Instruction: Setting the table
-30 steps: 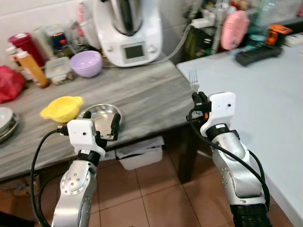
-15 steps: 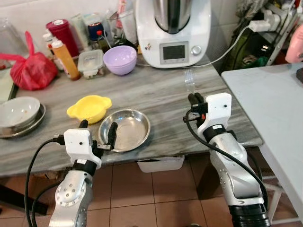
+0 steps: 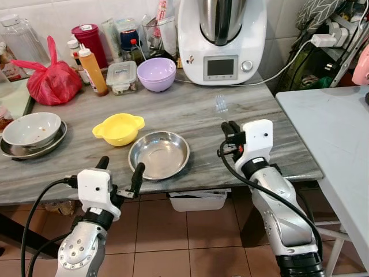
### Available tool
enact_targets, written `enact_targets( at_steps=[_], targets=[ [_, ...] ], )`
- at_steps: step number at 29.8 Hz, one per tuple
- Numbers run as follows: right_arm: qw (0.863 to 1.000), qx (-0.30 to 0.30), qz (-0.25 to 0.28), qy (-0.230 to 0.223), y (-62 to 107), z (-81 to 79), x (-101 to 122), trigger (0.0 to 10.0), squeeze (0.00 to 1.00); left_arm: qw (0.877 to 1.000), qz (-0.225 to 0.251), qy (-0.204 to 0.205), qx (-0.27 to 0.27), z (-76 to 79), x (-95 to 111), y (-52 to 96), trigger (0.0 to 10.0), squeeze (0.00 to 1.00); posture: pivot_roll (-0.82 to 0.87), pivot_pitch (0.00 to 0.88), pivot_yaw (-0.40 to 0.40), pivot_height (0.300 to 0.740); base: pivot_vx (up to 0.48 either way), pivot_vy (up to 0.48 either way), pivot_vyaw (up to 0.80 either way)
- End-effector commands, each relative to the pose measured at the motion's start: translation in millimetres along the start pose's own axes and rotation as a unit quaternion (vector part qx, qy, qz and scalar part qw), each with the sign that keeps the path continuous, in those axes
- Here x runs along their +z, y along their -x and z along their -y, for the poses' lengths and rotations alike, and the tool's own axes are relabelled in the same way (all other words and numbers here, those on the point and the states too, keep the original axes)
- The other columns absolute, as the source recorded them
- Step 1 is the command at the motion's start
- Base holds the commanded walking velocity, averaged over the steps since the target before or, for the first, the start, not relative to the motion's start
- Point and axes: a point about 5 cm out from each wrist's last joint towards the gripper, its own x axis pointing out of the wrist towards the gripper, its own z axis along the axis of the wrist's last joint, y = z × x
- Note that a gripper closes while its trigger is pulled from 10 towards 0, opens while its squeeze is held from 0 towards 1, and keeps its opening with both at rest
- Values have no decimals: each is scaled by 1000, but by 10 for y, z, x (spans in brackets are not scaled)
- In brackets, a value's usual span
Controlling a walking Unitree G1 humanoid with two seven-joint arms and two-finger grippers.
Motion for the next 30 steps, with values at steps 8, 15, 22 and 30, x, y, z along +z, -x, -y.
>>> enact_targets(
  at_steps=[8,15,22,30],
  targets=[
    [999,16,-35,-29,-155,-40,-87,10000,0,1000,-9,-8,-27,-18,6,30,10000,0,-59,114,104,740,0,0,0],
    [997,23,-47,-54,-265,-157,-149,10000,0,997,-32,-4,-75,30,-44,131,10000,0,-46,123,101,740,0,0,0],
    [992,17,-84,-96,-312,-264,-314,10000,0,996,-43,-9,-82,-31,-67,189,10000,0,-35,133,108,740,0,0,0],
    [990,11,-98,-104,-365,-285,-381,10000,0,995,-45,-10,-89,-21,-54,194,10000,0,-31,133,116,740,0,0,0]
  ],
)
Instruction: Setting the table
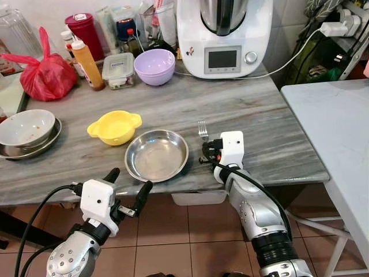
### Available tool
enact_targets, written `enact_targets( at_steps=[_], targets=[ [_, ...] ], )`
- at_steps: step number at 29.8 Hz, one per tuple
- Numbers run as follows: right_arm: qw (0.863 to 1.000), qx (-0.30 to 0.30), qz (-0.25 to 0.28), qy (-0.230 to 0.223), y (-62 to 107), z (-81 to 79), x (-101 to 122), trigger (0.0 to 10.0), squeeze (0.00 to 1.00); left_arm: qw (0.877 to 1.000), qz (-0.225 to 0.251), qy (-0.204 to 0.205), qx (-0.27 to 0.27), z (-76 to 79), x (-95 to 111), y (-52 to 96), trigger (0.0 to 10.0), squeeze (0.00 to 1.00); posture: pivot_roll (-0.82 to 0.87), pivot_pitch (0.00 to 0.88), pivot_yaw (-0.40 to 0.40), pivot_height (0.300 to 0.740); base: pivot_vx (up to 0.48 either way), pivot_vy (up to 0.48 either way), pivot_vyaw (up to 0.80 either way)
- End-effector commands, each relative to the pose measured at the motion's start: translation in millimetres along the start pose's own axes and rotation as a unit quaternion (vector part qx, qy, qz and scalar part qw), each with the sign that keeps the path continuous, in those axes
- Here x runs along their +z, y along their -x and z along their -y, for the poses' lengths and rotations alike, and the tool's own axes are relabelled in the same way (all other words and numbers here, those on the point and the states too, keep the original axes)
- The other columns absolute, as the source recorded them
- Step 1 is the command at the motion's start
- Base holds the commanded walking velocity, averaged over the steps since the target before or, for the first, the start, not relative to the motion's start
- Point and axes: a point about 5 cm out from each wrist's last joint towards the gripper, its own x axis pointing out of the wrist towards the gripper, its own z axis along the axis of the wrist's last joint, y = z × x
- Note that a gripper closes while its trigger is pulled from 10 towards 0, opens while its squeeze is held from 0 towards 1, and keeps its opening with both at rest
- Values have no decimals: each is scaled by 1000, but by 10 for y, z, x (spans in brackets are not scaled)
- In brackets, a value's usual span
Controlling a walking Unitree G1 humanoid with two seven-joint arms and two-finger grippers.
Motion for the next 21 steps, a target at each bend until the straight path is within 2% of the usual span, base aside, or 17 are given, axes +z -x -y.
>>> enact_targets(
  at_steps=[1,9,19,20,21],
  targets=[
    [1000,4,5,-7,-55,-64,35,10000,0,1000,0,-8,-2,-12,41,24,10000,0,-31,133,116,740,0,0,0],
    [1000,15,0,-18,-144,-171,33,10000,0,1000,6,-11,-7,32,121,8,10000,0,-30,129,114,740,0,0,0],
    [1000,11,-15,-22,-175,-177,-64,10000,0,1000,8,-11,-7,59,174,-19,10000,0,-30,122,112,740,0,0,0],
    [1000,12,-16,-21,-179,-186,-72,10000,294,1000,8,-11,-9,65,182,-22,10000,0,-30,121,112,740,0,0,0],
    [1000,12,-18,-20,-179,-191,-77,10000,1000,1000,8,-11,-10,66,185,-22,10000,0,-30,121,112,740,0,0,0]
  ],
)
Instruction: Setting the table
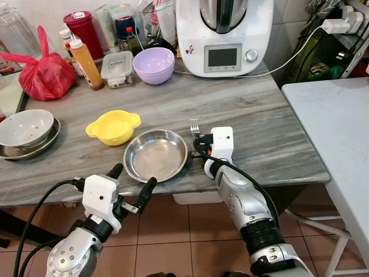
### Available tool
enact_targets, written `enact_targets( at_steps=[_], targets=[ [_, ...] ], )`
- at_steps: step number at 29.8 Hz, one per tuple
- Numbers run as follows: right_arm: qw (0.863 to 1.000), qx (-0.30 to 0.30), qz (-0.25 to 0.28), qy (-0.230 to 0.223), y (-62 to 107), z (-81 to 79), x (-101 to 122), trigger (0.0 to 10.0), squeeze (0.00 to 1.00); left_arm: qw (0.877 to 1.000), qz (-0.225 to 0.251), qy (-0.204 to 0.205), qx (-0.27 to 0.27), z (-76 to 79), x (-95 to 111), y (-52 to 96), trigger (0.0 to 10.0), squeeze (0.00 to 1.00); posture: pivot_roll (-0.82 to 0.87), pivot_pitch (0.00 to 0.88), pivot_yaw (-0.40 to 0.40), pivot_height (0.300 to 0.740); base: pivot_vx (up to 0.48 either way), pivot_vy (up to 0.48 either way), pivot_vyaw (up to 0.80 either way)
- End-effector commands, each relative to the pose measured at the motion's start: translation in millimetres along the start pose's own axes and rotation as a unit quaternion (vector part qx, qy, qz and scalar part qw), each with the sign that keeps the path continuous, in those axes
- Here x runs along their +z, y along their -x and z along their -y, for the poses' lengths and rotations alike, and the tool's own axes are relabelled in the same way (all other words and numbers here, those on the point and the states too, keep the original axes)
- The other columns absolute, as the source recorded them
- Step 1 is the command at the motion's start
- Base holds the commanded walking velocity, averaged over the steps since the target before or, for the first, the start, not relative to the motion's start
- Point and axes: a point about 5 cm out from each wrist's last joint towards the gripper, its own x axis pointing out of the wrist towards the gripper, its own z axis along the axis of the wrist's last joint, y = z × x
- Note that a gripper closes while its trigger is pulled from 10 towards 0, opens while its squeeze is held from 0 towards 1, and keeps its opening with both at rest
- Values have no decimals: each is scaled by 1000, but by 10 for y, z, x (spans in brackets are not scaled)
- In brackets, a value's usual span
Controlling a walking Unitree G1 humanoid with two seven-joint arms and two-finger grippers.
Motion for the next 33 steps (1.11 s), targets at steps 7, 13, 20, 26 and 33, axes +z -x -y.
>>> enact_targets(
  at_steps=[7,13,20,26,33],
  targets=[
    [1000,-1,-26,-9,-7,-22,-137,10000,1000,1000,-1,-1,-17,5,55,-2,10000,0,-35,116,109,740,0,0,0],
    [1000,-6,-30,-4,-11,9,-151,10000,1000,998,-4,23,-54,54,43,-9,10000,0,-36,115,110,740,0,0,0],
    [999,-17,-32,2,-19,39,-159,10000,1000,997,-14,26,-68,68,20,7,10000,0,-40,116,115,740,0,0,0],
    [999,-32,-24,9,-16,73,-134,10000,1000,997,-16,26,-69,57,-3,12,10000,0,-38,112,114,740,0,0,0],
    [998,-52,-23,18,-25,104,-119,10000,1000,997,-22,25,-67,32,-85,16,10000,0,-36,109,114,740,0,0,0]
  ],
)
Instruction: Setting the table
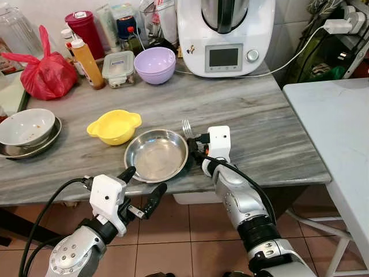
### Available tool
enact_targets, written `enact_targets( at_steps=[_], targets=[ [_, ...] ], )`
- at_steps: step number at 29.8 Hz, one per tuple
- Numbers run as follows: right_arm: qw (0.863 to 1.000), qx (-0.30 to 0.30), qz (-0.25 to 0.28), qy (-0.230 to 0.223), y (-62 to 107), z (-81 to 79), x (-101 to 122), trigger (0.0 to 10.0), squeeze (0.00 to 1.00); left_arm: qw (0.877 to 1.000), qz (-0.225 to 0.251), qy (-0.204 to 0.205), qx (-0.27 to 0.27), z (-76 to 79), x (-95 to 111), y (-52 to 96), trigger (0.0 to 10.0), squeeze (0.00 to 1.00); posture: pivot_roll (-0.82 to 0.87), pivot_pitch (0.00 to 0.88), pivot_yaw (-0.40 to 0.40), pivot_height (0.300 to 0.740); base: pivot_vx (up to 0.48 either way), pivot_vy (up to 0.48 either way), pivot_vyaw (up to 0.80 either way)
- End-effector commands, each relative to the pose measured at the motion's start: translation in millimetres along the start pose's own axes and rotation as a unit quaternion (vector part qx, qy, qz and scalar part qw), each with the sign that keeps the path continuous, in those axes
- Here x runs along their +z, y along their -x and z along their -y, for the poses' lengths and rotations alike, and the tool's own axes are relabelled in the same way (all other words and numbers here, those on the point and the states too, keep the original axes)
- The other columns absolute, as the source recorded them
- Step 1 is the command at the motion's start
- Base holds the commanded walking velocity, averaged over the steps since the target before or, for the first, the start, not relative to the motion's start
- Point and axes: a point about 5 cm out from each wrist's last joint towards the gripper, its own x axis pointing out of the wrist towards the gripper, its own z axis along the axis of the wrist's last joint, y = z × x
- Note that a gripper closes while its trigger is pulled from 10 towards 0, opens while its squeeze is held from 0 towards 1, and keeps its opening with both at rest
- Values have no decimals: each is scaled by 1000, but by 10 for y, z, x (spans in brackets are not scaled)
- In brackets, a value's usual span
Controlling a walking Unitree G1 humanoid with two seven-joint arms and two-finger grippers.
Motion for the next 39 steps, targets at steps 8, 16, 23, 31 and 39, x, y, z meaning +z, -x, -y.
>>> enact_targets(
  at_steps=[8,16,23,31,39],
  targets=[
    [999,-39,-38,-3,18,90,-137,10000,1000,1000,-13,-7,6,-66,-58,49,10000,0,-35,109,119,740,0,0,0],
    [998,-51,-40,-12,33,138,-142,10000,1000,1000,-10,-13,3,-82,-34,55,10000,0,-37,108,123,740,0,0,0],
    [999,-29,4,-22,92,154,-10,10000,1000,1000,-6,-16,2,-59,0,29,10000,0,-39,111,117,740,0,0,0],
    [998,-22,64,12,243,240,138,10000,1000,1000,7,-19,5,-51,60,26,10000,0,-42,115,111,740,0,0,0],
    [996,-22,53,65,466,344,148,10000,82,1000,12,-21,11,-63,108,38,10000,0,-44,120,102,740,0,0,0]
  ],
)
